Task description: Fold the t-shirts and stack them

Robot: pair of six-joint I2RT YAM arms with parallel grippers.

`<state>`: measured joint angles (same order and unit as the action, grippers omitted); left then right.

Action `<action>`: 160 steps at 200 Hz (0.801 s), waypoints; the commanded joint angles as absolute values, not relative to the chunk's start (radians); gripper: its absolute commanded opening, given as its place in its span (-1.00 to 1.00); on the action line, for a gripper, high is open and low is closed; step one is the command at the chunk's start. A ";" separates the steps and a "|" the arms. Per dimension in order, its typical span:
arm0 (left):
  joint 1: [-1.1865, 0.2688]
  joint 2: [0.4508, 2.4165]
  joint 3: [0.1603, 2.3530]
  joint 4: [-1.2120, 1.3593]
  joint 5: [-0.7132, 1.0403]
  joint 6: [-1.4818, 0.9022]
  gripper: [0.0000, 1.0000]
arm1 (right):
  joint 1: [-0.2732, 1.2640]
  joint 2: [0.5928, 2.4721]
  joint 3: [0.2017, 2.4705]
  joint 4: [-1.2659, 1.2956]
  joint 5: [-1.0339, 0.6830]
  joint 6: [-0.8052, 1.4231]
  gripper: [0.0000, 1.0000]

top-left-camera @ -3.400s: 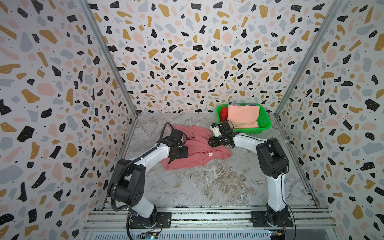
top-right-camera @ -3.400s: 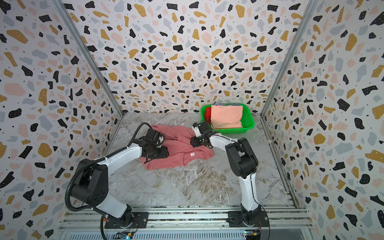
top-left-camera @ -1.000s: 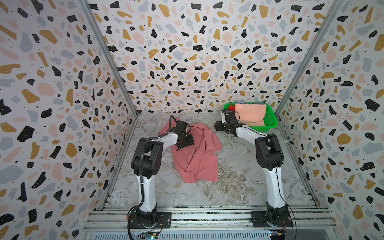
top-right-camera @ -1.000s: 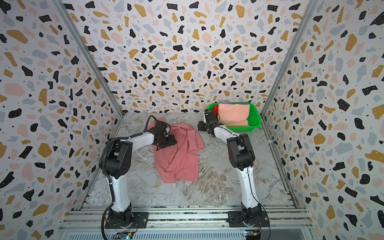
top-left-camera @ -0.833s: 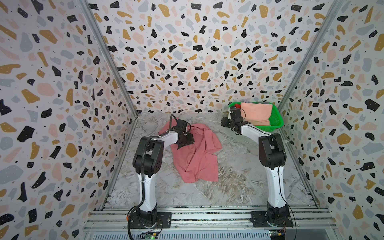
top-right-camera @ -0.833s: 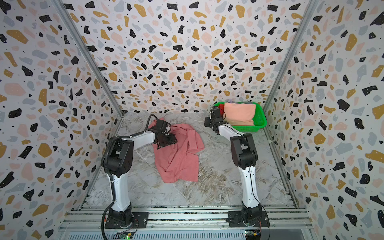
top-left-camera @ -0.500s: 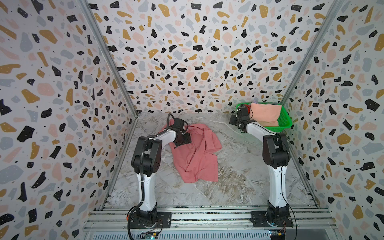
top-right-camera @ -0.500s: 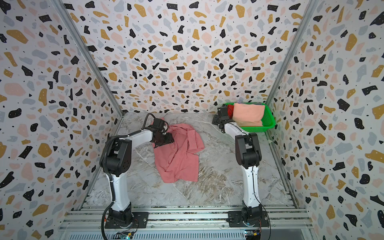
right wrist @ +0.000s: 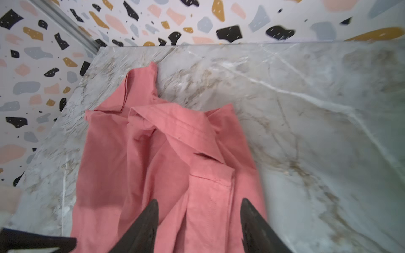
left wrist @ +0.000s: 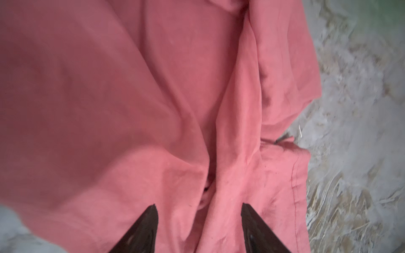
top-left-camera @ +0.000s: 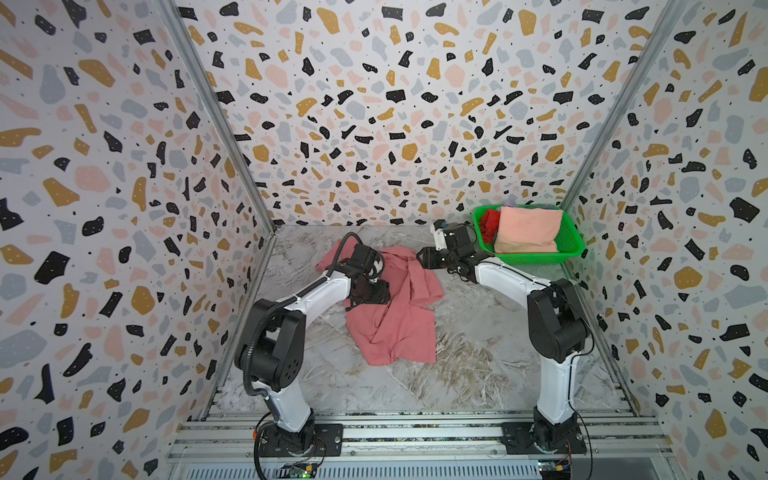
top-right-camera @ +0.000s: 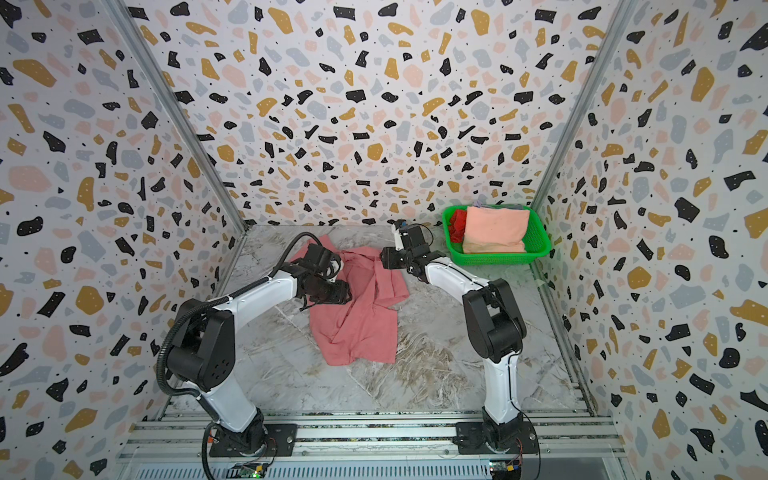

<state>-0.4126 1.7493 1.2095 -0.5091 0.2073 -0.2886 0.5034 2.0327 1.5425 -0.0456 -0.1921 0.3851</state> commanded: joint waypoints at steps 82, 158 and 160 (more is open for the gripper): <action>-0.392 1.869 1.112 -0.453 0.070 -0.346 0.23 | 0.529 2.314 1.840 -0.311 -0.052 0.368 0.00; -0.203 2.088 1.417 -0.558 -0.070 -0.271 0.01 | 0.406 2.041 1.450 -0.164 0.042 0.282 -0.97; -0.201 2.093 1.430 -0.563 -0.073 -0.264 0.01 | 0.398 2.032 1.439 -0.157 0.040 0.272 -0.97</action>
<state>-0.2302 1.9968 1.3388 -0.4568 0.0227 -0.3302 0.4816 2.1654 1.5471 -0.1867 -0.0246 0.3401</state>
